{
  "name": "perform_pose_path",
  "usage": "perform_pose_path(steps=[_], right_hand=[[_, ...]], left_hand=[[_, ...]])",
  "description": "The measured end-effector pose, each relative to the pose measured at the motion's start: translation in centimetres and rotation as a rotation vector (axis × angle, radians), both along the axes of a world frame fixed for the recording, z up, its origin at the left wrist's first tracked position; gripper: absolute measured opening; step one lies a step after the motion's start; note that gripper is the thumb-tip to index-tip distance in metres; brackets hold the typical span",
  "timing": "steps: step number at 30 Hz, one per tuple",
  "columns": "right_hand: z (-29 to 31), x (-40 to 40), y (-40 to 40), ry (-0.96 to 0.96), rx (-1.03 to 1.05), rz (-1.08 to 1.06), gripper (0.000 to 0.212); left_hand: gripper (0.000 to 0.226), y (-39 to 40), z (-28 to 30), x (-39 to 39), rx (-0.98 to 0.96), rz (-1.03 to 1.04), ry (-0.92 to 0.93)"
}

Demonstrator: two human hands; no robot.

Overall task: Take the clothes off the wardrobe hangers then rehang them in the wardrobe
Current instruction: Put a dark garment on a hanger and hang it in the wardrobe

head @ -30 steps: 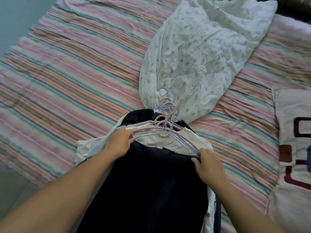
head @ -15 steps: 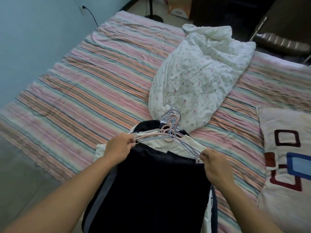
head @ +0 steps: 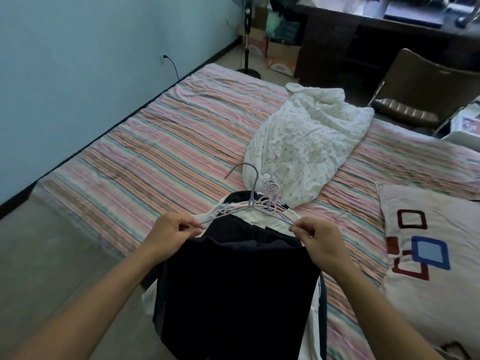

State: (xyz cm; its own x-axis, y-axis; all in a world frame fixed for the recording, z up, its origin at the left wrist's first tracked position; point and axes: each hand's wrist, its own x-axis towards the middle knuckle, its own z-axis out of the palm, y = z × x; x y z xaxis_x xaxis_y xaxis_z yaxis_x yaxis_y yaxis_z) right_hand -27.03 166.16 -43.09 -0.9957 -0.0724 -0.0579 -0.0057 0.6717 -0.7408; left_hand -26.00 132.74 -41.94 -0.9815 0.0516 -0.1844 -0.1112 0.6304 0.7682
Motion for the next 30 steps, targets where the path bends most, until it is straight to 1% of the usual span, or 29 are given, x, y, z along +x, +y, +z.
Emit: perform_pose_path(steps=[5,8,11,16,18,20,21,23,26,29,30], right_hand=[[6.1,3.5,-2.3,0.120,-0.080,0.077,0.009],[10.7,5.5,-3.9,0.163,-0.154,0.142,0.013],[15.8,7.7,-6.0,0.243,-0.189,0.219,0.016],[24.3,11.3,-10.1,0.379,-0.201,0.308,0.014],[27.1,12.6,-11.7,0.392,-0.211,0.361,0.014],[29.5,13.7,-13.4,0.394,-0.219,0.430,0.016],[30.6,14.2,-14.4,0.397,-0.219,0.467,0.018],[32.4,14.8,-16.4,0.412,-0.221,0.537,0.019],[34.6,15.1,-19.2,0.430,-0.249,0.634,0.016],[36.8,15.0,-21.9,0.402,-0.290,0.765,0.013],[37.5,15.0,-22.8,0.393,-0.301,0.810,0.011]], left_hand=[[0.016,-2.0,5.5,4.6,0.076,0.023,0.116],[0.012,-3.6,9.9,7.3,0.074,-0.024,0.185],[0.008,-5.0,14.8,10.4,0.111,-0.025,0.285],[0.018,-6.9,21.9,15.7,0.126,0.035,0.443],[0.021,-7.6,24.4,18.0,0.102,0.067,0.492],[0.030,-8.1,26.9,20.2,0.086,0.086,0.532],[0.029,-8.3,28.2,21.2,0.087,0.100,0.549],[0.017,-8.7,30.6,22.9,0.073,0.139,0.567],[0.020,-9.3,33.4,25.2,0.005,0.203,0.638],[0.003,-10.5,35.3,27.4,-0.034,0.332,0.671],[0.004,-11.0,35.7,28.2,-0.036,0.375,0.682]])
